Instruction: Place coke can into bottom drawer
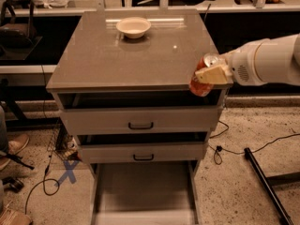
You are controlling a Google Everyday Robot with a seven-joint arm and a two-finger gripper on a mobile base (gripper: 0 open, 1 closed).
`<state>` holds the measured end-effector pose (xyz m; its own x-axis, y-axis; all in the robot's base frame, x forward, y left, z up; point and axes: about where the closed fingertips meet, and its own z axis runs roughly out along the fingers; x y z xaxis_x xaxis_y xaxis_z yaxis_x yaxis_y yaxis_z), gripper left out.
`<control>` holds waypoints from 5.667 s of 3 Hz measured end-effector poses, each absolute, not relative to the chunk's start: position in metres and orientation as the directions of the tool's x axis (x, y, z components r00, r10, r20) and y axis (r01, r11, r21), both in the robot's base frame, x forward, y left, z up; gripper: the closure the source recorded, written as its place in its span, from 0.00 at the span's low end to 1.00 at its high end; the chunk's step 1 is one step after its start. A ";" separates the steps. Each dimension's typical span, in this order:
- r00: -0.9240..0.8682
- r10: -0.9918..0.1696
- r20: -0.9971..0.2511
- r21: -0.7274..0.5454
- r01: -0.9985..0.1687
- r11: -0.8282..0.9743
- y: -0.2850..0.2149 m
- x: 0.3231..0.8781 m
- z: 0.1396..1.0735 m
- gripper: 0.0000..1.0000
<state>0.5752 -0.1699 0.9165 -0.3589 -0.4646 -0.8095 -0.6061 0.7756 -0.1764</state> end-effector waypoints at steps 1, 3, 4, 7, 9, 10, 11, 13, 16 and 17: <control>-0.383 -0.518 -0.765 -0.154 -0.673 0.724 -0.159 0.547 0.853 1.00; -0.453 -0.585 -0.672 -0.063 -0.753 0.655 -0.127 0.494 0.704 1.00; -0.493 -0.583 -0.646 -0.031 -0.746 0.665 -0.124 0.473 0.673 1.00; -0.538 -0.624 -0.567 0.020 -0.766 0.642 -0.096 0.467 0.559 1.00; -0.507 -0.590 -0.628 0.057 -0.786 0.615 -0.049 0.477 0.462 1.00; -0.507 -0.590 -0.628 0.057 -0.786 0.615 -0.049 0.477 0.462 1.00; -0.442 -0.614 -0.654 0.019 -0.821 0.570 -0.043 0.486 0.436 1.00; -0.130 -0.619 -0.774 -0.168 -0.901 0.399 -0.021 0.548 0.368 1.00; -0.084 -0.641 -0.763 -0.168 -0.932 0.322 -0.015 0.550 0.319 1.00; -0.028 -0.684 -0.729 -0.181 -0.956 0.232 -0.011 0.550 0.280 1.00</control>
Offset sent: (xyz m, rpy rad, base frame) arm -0.1003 0.0327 -0.2387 -0.0645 0.2759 0.2011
